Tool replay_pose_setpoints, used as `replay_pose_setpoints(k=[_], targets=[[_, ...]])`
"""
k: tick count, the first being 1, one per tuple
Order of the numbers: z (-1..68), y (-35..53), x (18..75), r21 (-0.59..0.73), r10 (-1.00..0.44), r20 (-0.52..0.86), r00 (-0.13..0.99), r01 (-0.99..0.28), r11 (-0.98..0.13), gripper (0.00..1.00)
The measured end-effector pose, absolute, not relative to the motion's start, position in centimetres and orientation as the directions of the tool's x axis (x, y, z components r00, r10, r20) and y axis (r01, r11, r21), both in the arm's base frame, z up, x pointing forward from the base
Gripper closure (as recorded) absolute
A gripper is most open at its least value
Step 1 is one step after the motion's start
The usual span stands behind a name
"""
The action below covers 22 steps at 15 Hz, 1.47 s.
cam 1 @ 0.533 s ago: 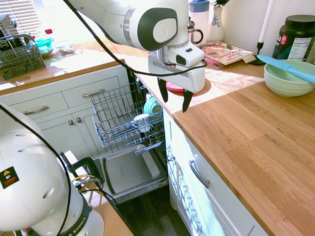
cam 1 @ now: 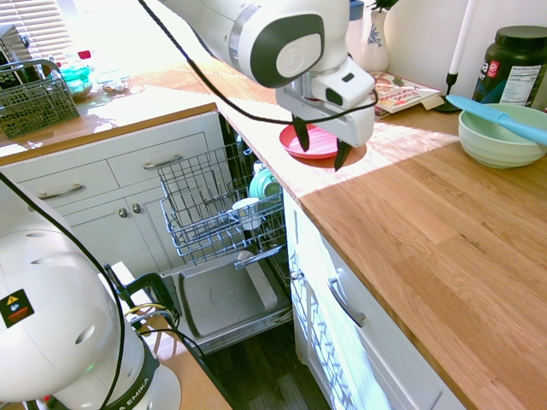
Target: Put the plate in the dishwasher
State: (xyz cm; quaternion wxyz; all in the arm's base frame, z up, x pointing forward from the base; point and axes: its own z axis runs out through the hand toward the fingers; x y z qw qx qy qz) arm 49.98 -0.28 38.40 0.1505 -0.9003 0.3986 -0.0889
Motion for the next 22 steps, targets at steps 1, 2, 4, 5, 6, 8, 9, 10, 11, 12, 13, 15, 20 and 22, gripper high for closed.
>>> replay_pose_setpoints(k=[1, 2, 4, 5, 6, 8, 9, 10, 11, 12, 13, 15, 20, 22], targets=[[37.5, -0.5, 51.9, -0.386, -0.744, 0.018, 0.668, -0.682, -0.621, 0.0], [36.8, -0.6, 53.7, -0.43, -0.739, -0.003, 0.674, -0.668, -0.607, 0.0], [35.3, -0.7, 56.3, -0.47, -0.713, -0.025, 0.701, -0.638, -0.61, 0.0], [34.8, -0.7, 57.1, -0.468, -0.693, -0.041, 0.719, -0.627, -0.623, 0.0], [34.4, -0.4, 57.5, -0.464, -0.67, -0.06, 0.739, -0.616, -0.637, 0.0], [34.1, 0.1, 58.4, -0.468, -0.638, -0.073, 0.766, -0.592, -0.657, 0.0], [34.0, 0.2, 58.8, -0.472, -0.627, -0.075, 0.776, -0.581, -0.663, 1.0], [34.0, 0.4, 59.1, -0.473, -0.618, -0.08, 0.782, -0.576, -0.667, 1.0], [33.9, 0.7, 59.4, -0.474, -0.61, -0.087, 0.787, -0.572, -0.67, 1.0], [33.8, 1.0, 59.7, -0.474, -0.603, -0.092, 0.792, -0.568, -0.673, 1.0], [33.7, 1.3, 59.9, -0.474, -0.595, -0.099, 0.798, -0.564, -0.677, 1.0], [33.1, 1.9, 60.3, -0.472, -0.584, -0.11, 0.804, -0.559, -0.682, 1.0], [32.4, 2.3, 60.9, -0.473, -0.576, -0.123, 0.808, -0.558, -0.682, 1.0], [32.2, 2.4, 61.0, -0.476, -0.578, -0.129, 0.806, -0.561, -0.677, 1.0]])
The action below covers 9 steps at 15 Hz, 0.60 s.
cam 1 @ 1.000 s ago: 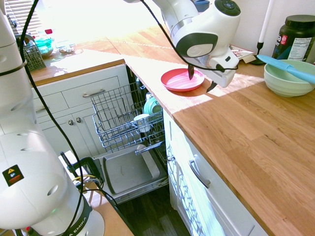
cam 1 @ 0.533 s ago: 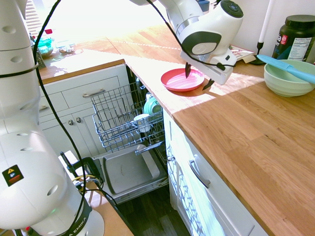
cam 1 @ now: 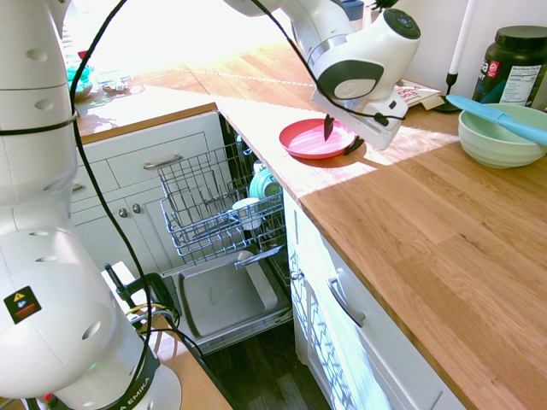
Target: Put the plate in the dishwasher
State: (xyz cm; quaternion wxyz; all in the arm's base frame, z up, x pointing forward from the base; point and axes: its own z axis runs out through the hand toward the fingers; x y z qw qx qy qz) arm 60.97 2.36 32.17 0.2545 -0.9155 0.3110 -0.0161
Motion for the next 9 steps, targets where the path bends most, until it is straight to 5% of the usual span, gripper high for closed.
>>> replay_pose_setpoints(k=[9], targets=[[31.26, 2.81, 60.99, -0.475, -0.575, -0.149, 0.805, -0.568, -0.672, 1.0]])
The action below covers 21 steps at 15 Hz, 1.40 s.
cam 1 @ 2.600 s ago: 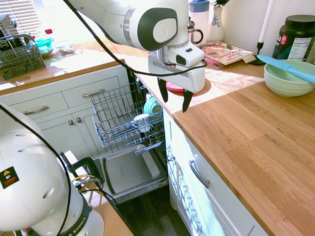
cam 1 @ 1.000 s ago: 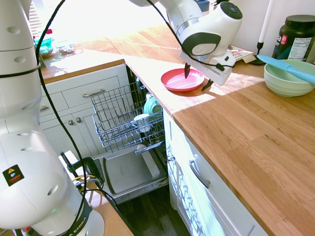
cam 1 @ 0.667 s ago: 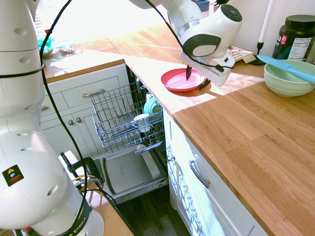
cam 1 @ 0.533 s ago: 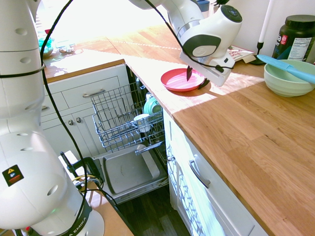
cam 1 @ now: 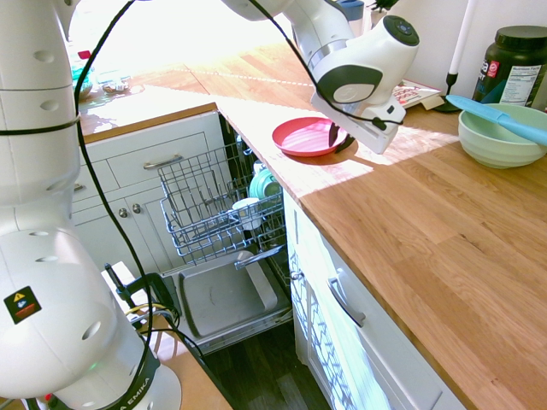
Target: Put the plate in the dishwasher
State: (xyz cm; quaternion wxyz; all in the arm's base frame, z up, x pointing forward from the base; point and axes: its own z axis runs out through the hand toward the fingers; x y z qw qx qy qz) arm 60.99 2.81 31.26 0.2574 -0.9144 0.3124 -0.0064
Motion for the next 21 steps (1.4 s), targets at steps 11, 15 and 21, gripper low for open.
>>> replay_pose_setpoints(k=[11, 15, 21], targets=[[37.3, 7.7, 68.1, -0.416, -0.402, -0.059, 0.914, -0.389, -0.822, 1.0], [43.8, 22.3, 66.6, -0.337, -0.24, 0.152, 0.959, -0.178, -0.924, 1.0], [41.4, 39.8, 50.4, -0.124, -0.015, 0.448, 0.894, 0.046, -0.991, 1.0]])
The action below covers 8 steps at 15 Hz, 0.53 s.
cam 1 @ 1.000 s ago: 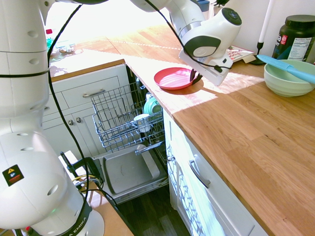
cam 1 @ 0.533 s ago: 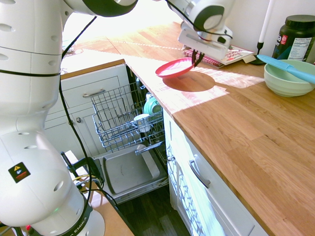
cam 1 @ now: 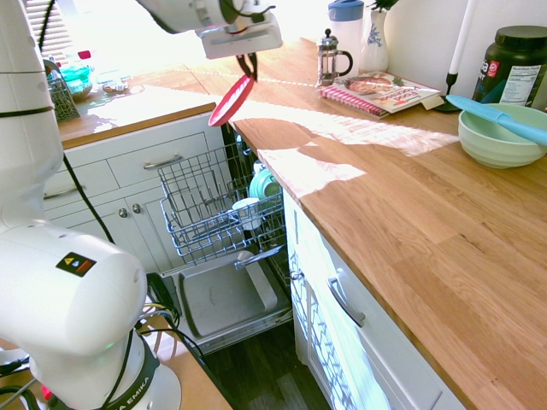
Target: Put the plate in the dishwasher
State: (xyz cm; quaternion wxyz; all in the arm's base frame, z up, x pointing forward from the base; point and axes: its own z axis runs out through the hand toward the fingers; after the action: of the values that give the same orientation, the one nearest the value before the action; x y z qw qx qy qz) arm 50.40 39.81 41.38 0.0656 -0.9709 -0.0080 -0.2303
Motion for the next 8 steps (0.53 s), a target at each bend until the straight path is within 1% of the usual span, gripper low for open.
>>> replay_pose_setpoints(k=[2, 5, 7, 8], targets=[[36.1, 42.0, 45.0, -0.045, 0.066, 0.493, 0.868, 0.102, -0.994, 1.0], [32.1, 45.9, 39.4, 0.08, 0.166, 0.583, 0.795, 0.147, -0.986, 1.0], [29.6, 49.2, 36.6, 0.167, 0.22, 0.658, 0.72, 0.146, -0.975, 1.0], [28.1, 50.4, 36.0, 0.214, 0.245, 0.691, 0.68, 0.131, -0.968, 1.0]])
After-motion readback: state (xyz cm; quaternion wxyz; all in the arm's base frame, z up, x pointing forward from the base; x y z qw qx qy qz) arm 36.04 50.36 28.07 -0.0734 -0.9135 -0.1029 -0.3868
